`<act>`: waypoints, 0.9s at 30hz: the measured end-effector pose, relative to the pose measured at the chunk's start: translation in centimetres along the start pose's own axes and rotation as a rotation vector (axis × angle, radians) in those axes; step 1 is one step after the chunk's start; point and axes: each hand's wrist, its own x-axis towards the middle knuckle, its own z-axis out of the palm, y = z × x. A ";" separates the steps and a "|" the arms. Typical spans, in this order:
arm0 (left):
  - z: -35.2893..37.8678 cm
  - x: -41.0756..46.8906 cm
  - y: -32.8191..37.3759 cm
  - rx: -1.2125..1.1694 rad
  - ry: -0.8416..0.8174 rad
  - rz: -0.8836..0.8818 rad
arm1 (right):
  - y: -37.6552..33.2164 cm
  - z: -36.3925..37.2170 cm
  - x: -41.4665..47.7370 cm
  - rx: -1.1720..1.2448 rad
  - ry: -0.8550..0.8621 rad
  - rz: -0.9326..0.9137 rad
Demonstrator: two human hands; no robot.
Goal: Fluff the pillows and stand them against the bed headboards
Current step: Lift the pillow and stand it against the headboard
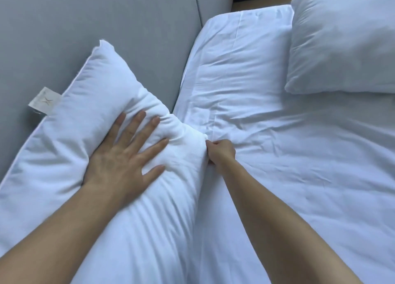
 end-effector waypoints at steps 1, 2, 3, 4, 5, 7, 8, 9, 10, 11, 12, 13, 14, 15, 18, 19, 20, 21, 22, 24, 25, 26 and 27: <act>-0.1 0.1 -0.4 0.020 0.003 0.004 | -0.4 -0.1 0.7 -0.007 0.009 -0.003; 0.0 0.0 -0.8 0.046 0.008 0.000 | -0.6 -0.2 1.0 -0.047 0.048 -0.029; -0.2 -0.1 -1.1 0.081 -0.012 -0.013 | -0.5 -0.3 1.1 -0.100 0.119 -0.068; -0.5 -0.3 -1.3 0.115 -0.037 -0.032 | -0.2 -0.2 0.9 -0.141 0.190 -0.103; -0.8 -0.4 -1.2 0.139 -0.063 -0.051 | 0.5 0.0 0.3 -0.158 0.246 -0.119; -1.1 -0.3 -0.6 0.233 -0.188 -0.069 | 2.1 0.9 -1.5 -0.092 0.321 -0.158; -1.4 0.0 -0.1 0.274 -0.249 -0.078 | 2.9 1.7 -2.8 -0.013 0.316 -0.176; -1.8 0.3 0.5 0.304 -0.291 -0.099 | 3.4 2.3 -4.4 0.088 0.266 -0.193; -2.3 0.5 1.6 0.326 -0.313 -0.121 | 4.1 3.4 -6.3 0.180 0.201 -0.212; -2.8 0.6 3.1 0.332 -0.325 -0.132 | 4.7 4.3 -8.4 0.241 0.122 -0.225; -3.3 0.3 5.0 0.306 -0.346 -0.129 | 5.6 5.4 -10.4 0.285 0.035 -0.231; -3.7 -0.4 7.2 0.253 -0.375 -0.094 | 6.6 6.4 -12.4 0.306 -0.038 -0.236; -4.0 -1.5 9.4 0.201 -0.402 -0.028 | 7.9 7.1 -14.3 0.296 -0.089 -0.244; -4.0 -3.1 11.1 0.179 -0.417 0.045 | 9.1 7.8 -16.1 0.274 -0.133 -0.233; -3.5 -8.4 11.3 0.181 -0.429 0.103 | 11.6 9.1 -21.1 0.317 -0.211 -0.209; -3.4 -10.2 10.5 0.193 -0.435 0.087 | 12.3 9.5 -22.6 0.332 -0.215 -0.226; -3.6 -11.8 9.8 0.219 -0.438 0.080 | 13.0 10.0 -24.0 0.350 -0.221 -0.211; -3.9 -13.0 9.2 0.257 -0.437 0.086 | 13.5 10.3 -25.1 0.363 -0.222 -0.184; -4.4 -14.2 8.9 0.299 -0.438 0.096 | 14.2 10.6 -26.3 0.383 -0.219 -0.150; -5.8 -16.6 8.6 0.344 -0.447 0.097 | 15.4 10.6 -29.0 0.402 -0.189 -0.090; -6.4 -18.0 8.3 0.343 -0.446 0.079 | 16.1 10.5 -30.6 0.400 -0.165 -0.060; -6.8 -19.2 8.0 0.334 -0.438 0.057 | 17.1 10.5 -31.9 0.402 -0.147 -0.005; -7.3 -21.0 7.7 0.328 -0.432 0.031 | 18.2 10.4 -33.7 0.410 -0.146 0.075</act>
